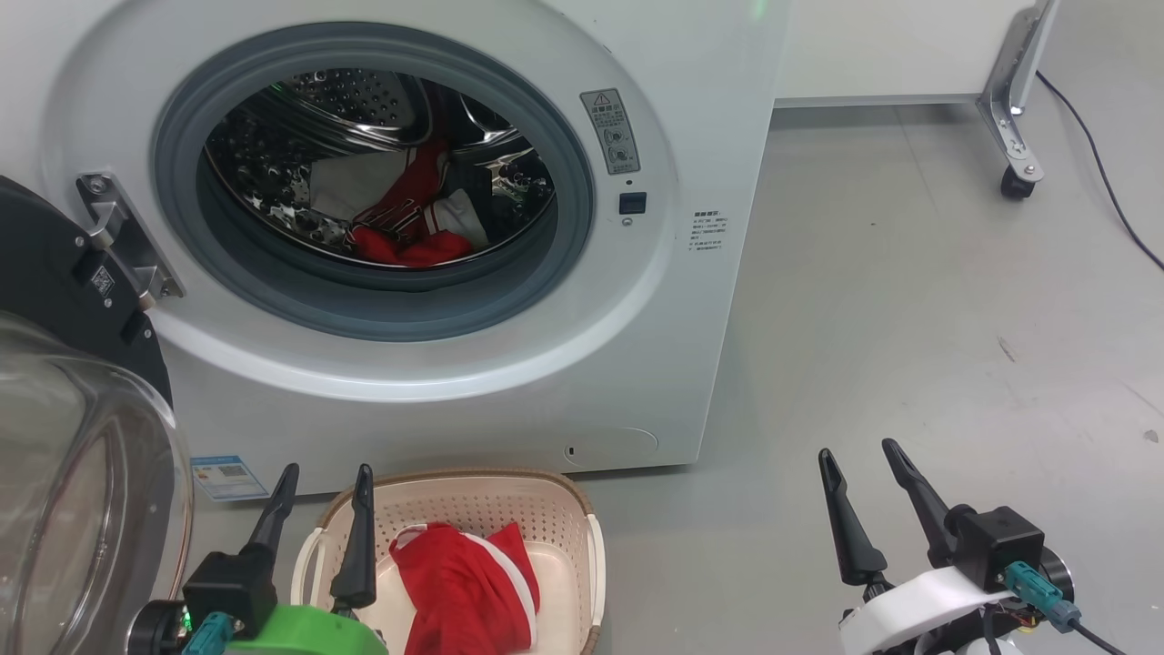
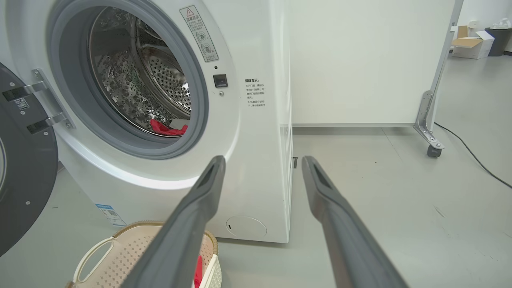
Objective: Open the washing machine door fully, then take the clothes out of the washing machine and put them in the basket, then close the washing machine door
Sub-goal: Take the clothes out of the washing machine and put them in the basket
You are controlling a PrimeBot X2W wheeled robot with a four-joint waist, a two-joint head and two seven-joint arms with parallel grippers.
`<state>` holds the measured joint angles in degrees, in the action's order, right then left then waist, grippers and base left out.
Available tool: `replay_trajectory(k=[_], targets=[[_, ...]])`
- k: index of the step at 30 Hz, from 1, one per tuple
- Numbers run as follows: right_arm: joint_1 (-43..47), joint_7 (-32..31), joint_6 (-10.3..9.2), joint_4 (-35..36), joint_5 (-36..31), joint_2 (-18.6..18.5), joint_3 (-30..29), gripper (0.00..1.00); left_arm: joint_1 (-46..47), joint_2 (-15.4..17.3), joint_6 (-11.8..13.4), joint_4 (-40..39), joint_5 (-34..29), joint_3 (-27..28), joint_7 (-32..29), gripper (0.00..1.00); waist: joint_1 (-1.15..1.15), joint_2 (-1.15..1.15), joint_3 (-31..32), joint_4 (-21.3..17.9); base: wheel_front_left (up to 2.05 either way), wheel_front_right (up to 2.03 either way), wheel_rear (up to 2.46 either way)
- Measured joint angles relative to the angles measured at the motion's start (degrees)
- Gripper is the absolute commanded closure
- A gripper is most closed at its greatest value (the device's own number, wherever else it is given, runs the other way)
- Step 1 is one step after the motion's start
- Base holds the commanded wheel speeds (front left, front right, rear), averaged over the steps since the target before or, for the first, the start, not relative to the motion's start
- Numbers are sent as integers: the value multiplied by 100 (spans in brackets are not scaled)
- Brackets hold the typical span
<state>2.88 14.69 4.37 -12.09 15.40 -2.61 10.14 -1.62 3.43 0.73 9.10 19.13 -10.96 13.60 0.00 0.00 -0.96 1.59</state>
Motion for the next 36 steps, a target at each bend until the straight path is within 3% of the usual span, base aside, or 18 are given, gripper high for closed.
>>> replay_trajectory(k=[36], targets=[[-1,0,-47,174,10,7,376,0,-214,77,107,-416,46,-58,-659,0,0,0,-229,-250,0,0,0]])
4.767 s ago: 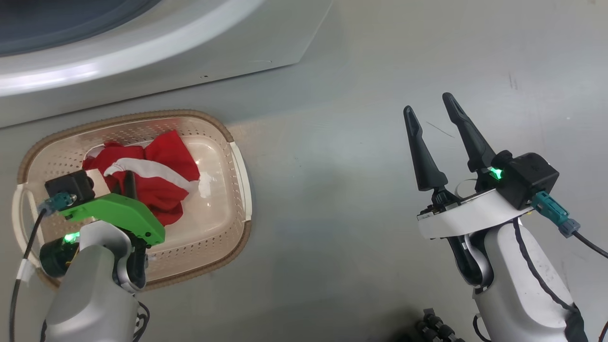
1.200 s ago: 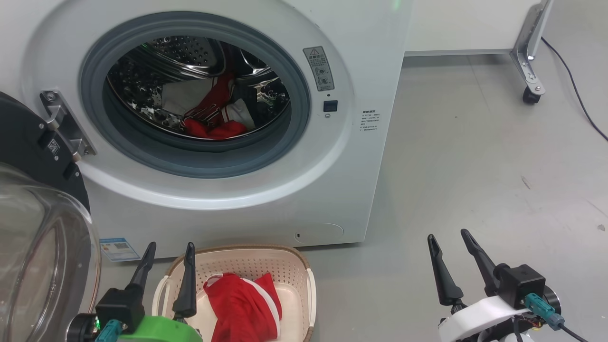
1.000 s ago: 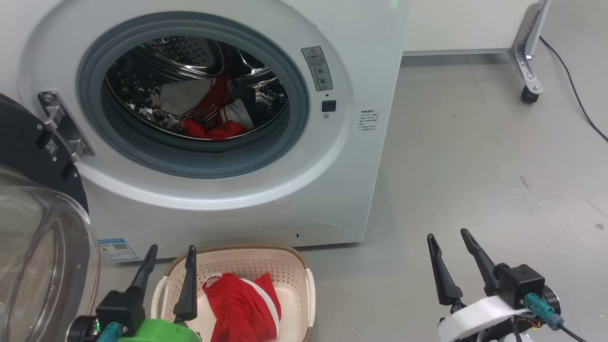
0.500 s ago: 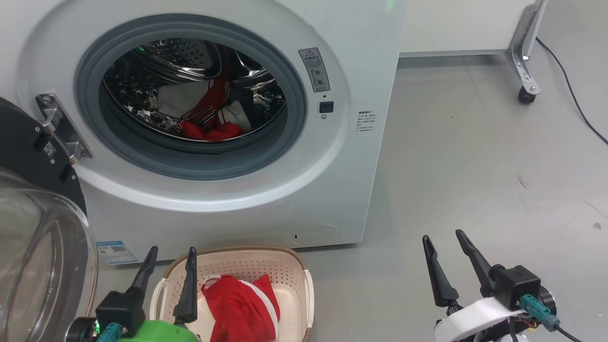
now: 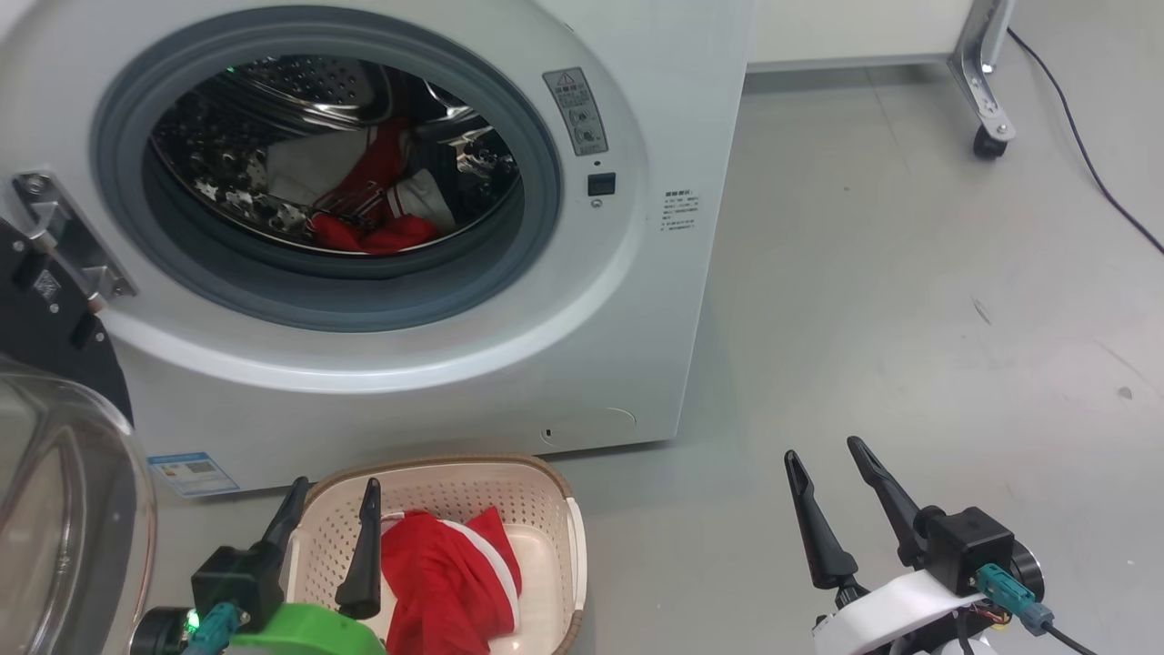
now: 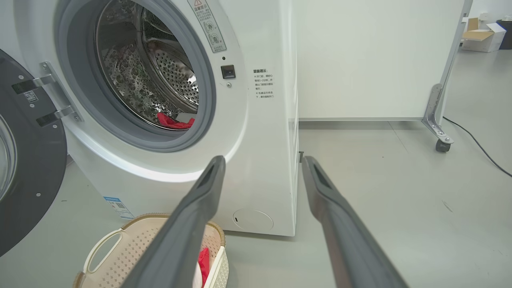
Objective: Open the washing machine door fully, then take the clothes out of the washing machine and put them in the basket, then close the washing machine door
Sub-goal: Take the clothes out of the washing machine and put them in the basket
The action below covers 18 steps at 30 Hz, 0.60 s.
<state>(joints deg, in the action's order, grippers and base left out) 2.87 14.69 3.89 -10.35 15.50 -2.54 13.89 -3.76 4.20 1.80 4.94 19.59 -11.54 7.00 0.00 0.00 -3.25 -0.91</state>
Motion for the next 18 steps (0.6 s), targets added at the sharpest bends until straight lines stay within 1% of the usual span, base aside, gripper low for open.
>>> replay_trajectory(k=[4,9,18], targets=[[-15,0,7,73,0,-1,26,0,154,15,-1,68,12,-8,-147,0,0,0,-156,-99,0,0,0],[-157,0,8,209,0,-2,69,0,593,18,-8,224,43,-11,-357,0,0,0,-410,-217,0,0,0],[-524,0,44,442,0,-4,178,0,1634,23,-68,643,223,-18,-1034,0,0,0,-1021,-405,0,0,0]])
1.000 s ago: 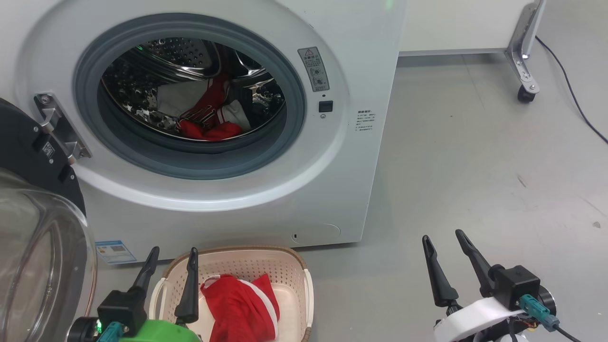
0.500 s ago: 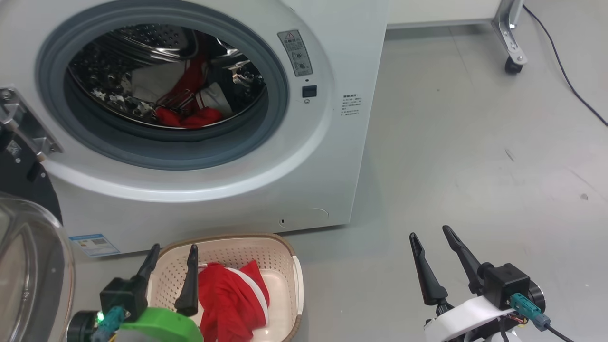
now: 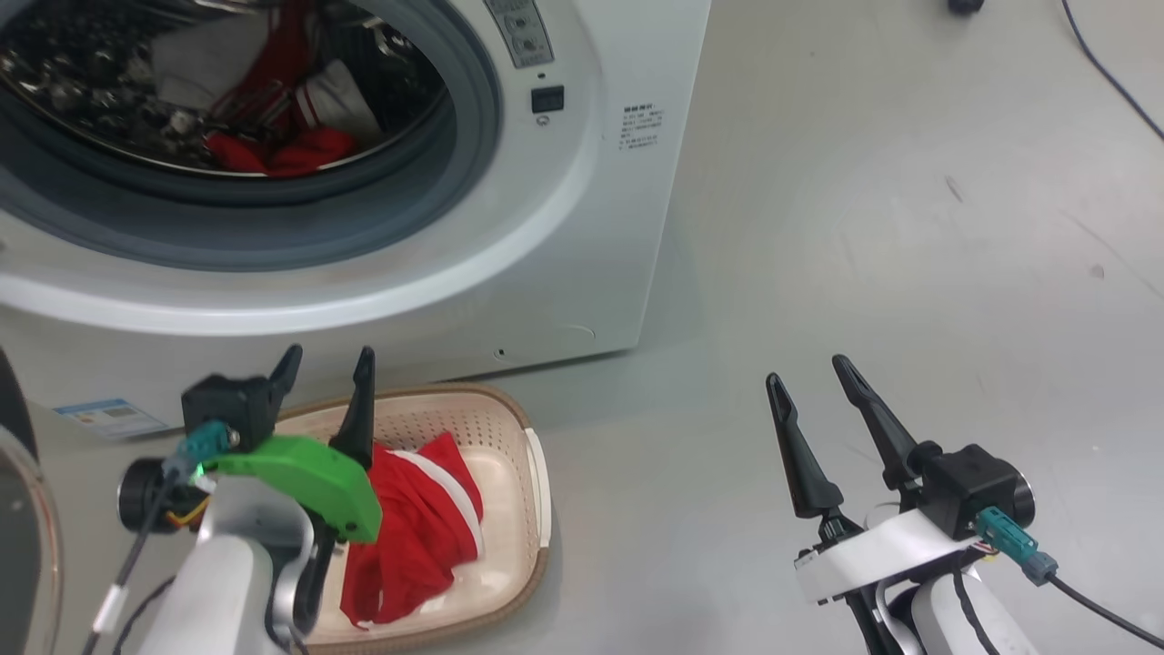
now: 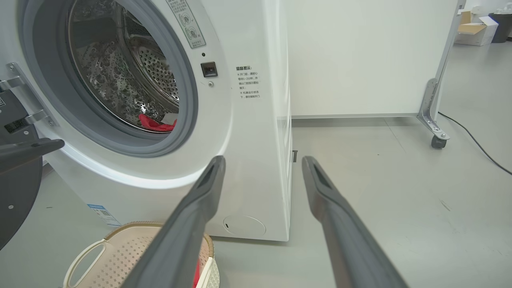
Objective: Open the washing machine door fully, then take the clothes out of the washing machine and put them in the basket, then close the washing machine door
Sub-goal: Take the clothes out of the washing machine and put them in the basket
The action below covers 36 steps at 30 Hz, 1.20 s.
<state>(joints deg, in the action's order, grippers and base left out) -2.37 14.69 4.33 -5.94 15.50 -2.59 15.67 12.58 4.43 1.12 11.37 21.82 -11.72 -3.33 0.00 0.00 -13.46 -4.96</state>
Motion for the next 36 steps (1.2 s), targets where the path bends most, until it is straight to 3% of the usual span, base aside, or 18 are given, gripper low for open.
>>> replay_trajectory(k=[11,26,36], targets=[[-383,0,14,209,293,-3,170,0,1320,309,-49,441,176,232,-987,0,0,0,-843,-304,0,0,0],[-1033,0,14,417,715,-4,345,0,3225,1174,-99,614,247,576,-2593,0,2,0,-1978,-806,0,0,0],[-1263,0,7,420,933,-4,427,0,4184,1633,-141,681,332,699,-3318,0,1,0,-2423,-1141,0,0,0]])
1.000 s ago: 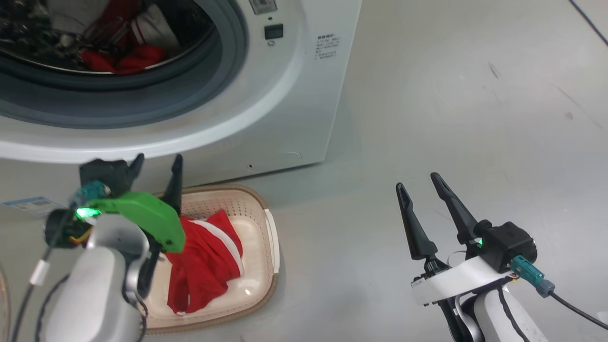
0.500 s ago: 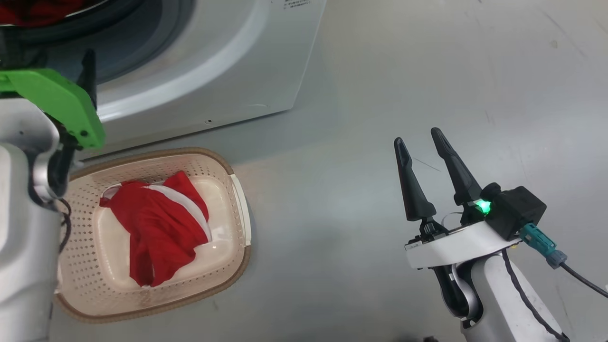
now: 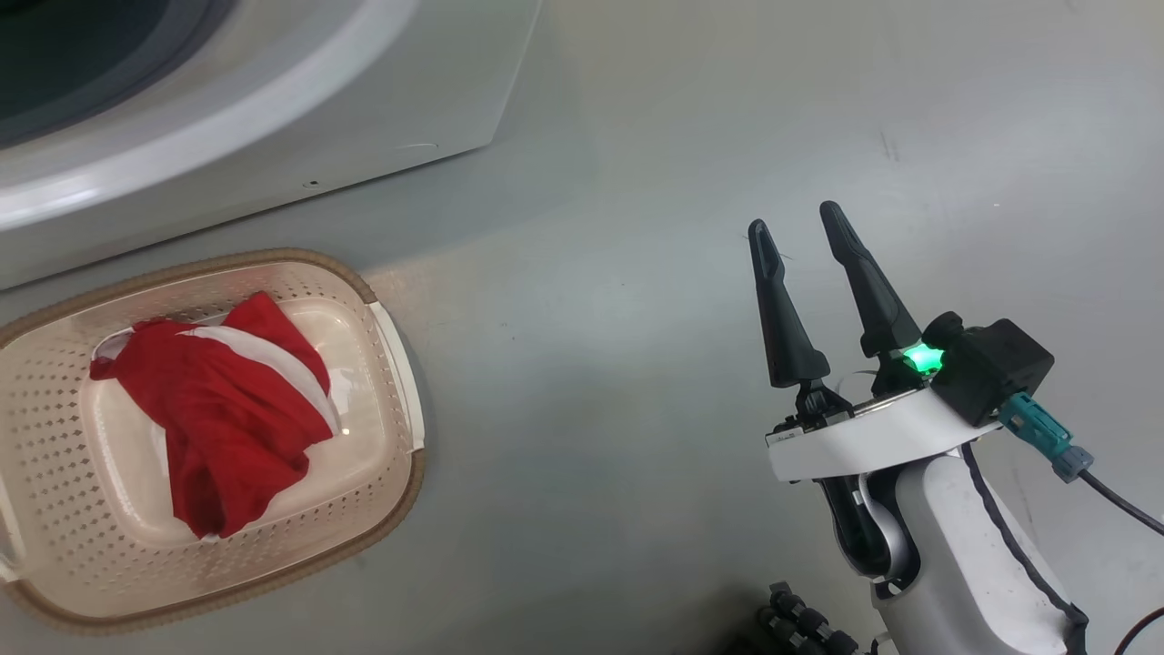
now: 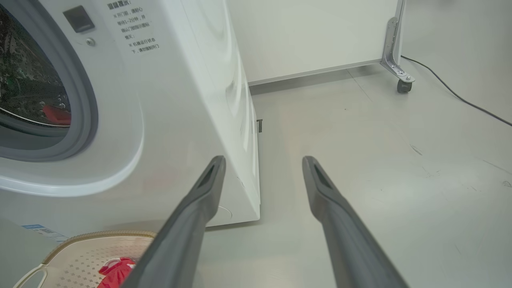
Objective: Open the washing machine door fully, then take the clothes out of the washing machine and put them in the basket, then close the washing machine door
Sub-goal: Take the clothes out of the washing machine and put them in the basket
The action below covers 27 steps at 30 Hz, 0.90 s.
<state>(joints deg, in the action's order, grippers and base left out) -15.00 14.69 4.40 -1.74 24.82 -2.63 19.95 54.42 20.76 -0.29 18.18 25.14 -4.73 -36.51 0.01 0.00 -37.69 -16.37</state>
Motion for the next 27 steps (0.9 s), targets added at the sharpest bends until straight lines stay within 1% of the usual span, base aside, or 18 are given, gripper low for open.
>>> replay_trajectory(k=[6,8,17,20,23,27], targets=[[-70,0,0,-7,88,1,101,0,305,172,0,104,1,96,-307,0,0,0,-146,-125,0,0,0],[-131,0,-1,-9,109,2,153,0,460,336,8,176,-3,112,-548,0,0,0,-217,-195,0,0,0],[-249,0,-5,-20,360,3,245,0,831,756,212,380,-216,204,-1192,0,0,0,-420,-405,0,0,0],[-269,0,-43,-23,419,3,258,0,879,902,231,479,-289,193,-1421,0,0,0,-484,-472,0,0,0],[-321,0,-44,-25,443,3,257,0,946,945,285,535,-325,178,-1601,0,0,0,-546,-526,0,0,0],[-358,0,-44,-51,468,4,257,0,989,970,286,582,-366,135,-1726,0,0,0,-591,-575,0,0,0]])
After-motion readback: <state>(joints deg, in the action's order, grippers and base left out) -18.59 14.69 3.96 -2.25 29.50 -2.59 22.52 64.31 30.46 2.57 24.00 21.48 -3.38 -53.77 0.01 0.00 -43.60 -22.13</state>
